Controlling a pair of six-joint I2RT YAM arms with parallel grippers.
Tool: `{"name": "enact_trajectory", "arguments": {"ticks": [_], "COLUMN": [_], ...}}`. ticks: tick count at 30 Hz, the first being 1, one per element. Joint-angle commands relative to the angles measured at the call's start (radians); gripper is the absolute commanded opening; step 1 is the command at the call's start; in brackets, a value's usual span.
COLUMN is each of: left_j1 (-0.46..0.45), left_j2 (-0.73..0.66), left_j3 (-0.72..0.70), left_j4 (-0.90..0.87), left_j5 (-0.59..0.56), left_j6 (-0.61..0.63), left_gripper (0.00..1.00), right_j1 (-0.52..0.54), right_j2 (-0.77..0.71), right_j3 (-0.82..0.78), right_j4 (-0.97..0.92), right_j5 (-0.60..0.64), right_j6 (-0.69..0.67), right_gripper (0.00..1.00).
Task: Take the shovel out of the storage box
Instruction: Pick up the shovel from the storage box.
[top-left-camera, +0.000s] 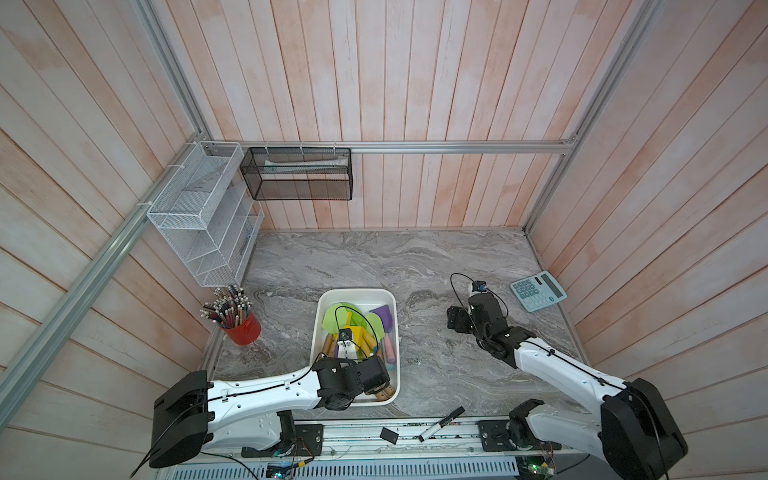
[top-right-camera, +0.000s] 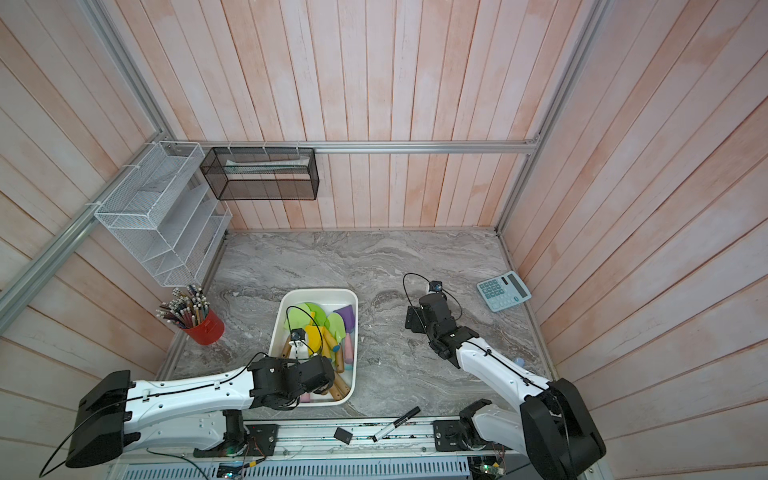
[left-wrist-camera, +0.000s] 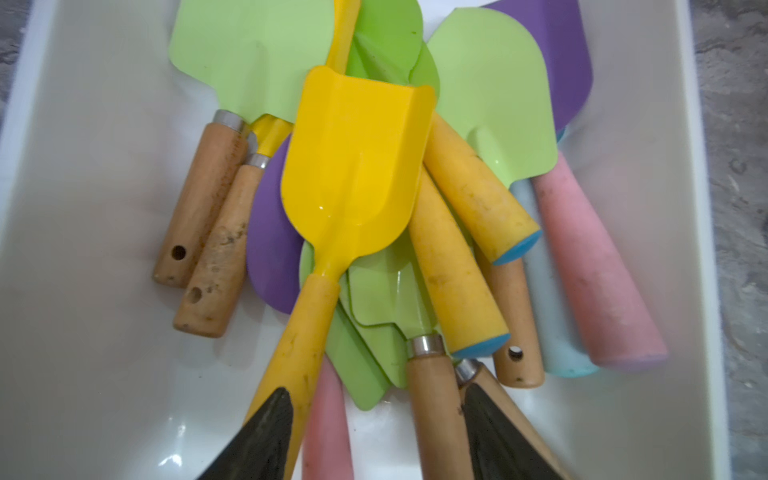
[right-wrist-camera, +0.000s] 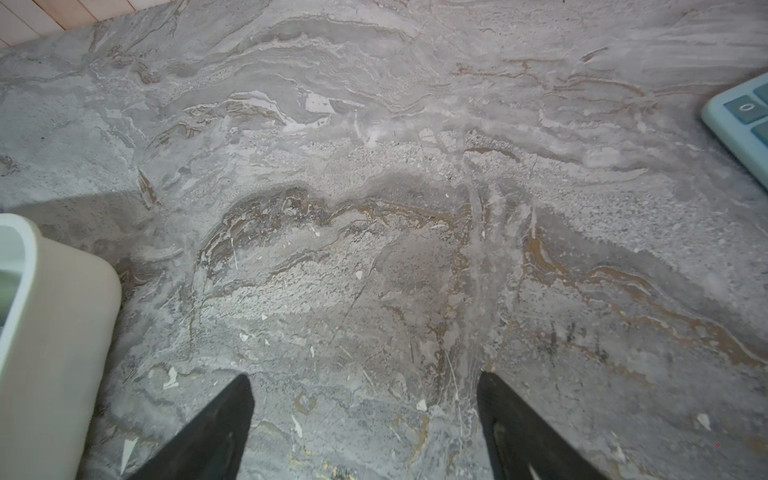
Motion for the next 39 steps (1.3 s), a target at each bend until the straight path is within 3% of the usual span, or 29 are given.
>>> {"name": "enact_trajectory", "arguments": {"ticks": [1, 18, 26, 32, 39], "left_j1": [-0.004, 0.003, 0.012, 0.016, 0.016], "left_j2": [-0.053, -0.103, -0.033, 0.025, 0.0], "left_j3": [-0.016, -0.104, -0.096, -0.078, -0.062], "left_j4": [-0.076, -0.025, 0.019, -0.018, -0.031], "left_j5": [-0.042, 0.059, 0.085, 0.09, 0.07], "left_j6": [-0.024, 0.132, 0.193, 0.187, 0.189], "left_gripper": [0.68, 0.67, 0.53, 0.51, 0.43], "right_j1": [0.006, 0.013, 0.018, 0.018, 0.018], "right_j2": [-0.008, 0.009, 0.014, 0.005, 0.013], "right_j3": [-0.013, -0.03, -0.043, -0.05, -0.049], "right_j4": [0.013, 0.041, 0.05, 0.053, 0.059], "right_j5": [-0.03, -0.082, -0.091, -0.091, -0.106], "right_j6": [0.008, 0.032, 0.039, 0.043, 0.046], "right_gripper": [0.85, 0.81, 0.77, 0.75, 0.7]}}
